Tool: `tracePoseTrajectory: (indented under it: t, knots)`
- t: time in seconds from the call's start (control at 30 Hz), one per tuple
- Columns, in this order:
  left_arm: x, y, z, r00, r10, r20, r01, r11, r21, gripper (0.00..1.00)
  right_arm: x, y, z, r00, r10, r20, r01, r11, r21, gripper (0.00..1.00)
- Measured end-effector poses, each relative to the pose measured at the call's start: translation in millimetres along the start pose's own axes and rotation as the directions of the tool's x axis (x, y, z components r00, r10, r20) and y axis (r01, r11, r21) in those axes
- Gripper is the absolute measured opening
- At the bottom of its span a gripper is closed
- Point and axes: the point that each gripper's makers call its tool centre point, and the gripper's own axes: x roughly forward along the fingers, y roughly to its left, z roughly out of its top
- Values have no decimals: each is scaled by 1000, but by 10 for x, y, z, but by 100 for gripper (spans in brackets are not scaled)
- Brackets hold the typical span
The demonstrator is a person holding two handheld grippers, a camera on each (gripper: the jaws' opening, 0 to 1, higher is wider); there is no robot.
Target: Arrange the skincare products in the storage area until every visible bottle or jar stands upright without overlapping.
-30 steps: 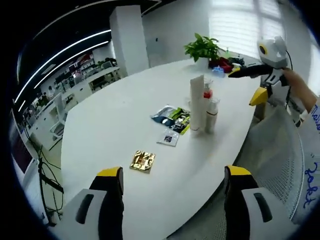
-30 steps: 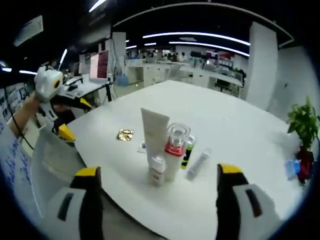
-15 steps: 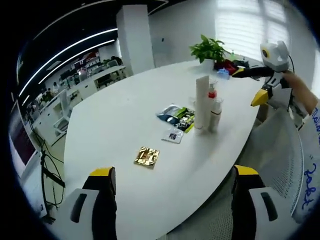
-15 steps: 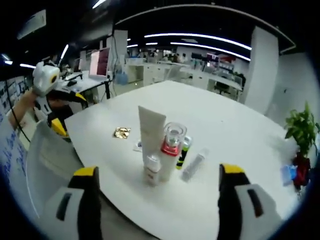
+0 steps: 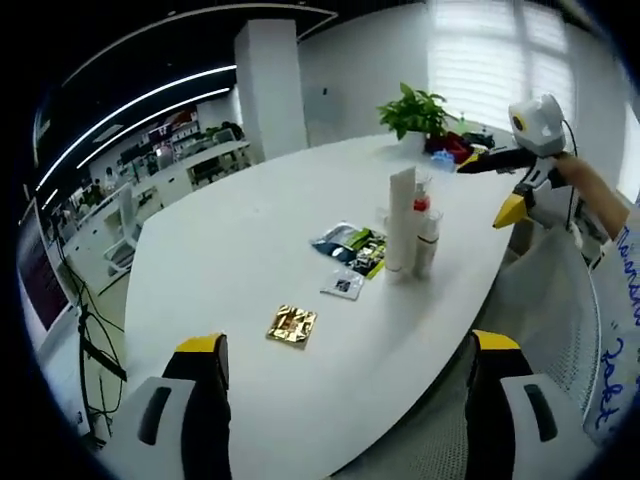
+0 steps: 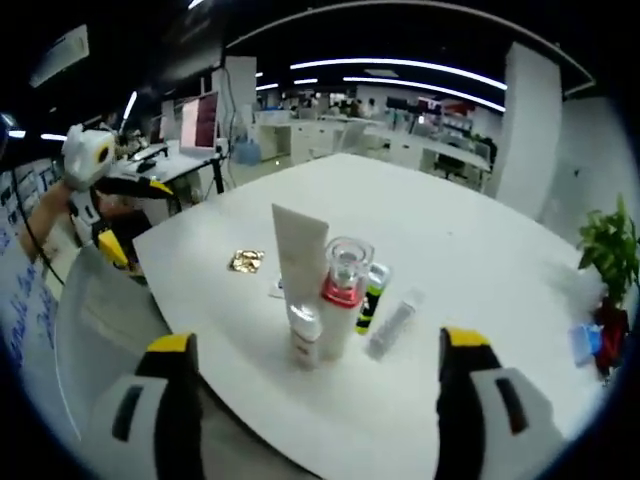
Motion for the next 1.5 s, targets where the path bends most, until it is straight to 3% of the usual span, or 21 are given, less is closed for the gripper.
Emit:
tracePoseTrajectory:
  t: [0.2,0.6,0.9,1.1,1.5]
  knots:
    - [23,30,18,1000,-1,10,2,1000,-21,97,60,-165,-11,1000,-16,7,15,999,30,100]
    - [60,90,46,1000,-18,12,18,999,-42,97,161,-755,-129,994,-83,-72,83,997,7,99]
    - [77,162,61,1000,-11,4,12,999,-53,97,336,-1213,-202,981,-124,-151,127,992,9,91]
    - [114,167,72,1000,-19,-4,18,998,-53,97,582,-1318,-259,971,-98,-217,103,995,14,81]
    - [126,228,92,1000,-15,-4,15,998,-67,97,1084,-1274,-437,948,1,-320,26,996,81,63]
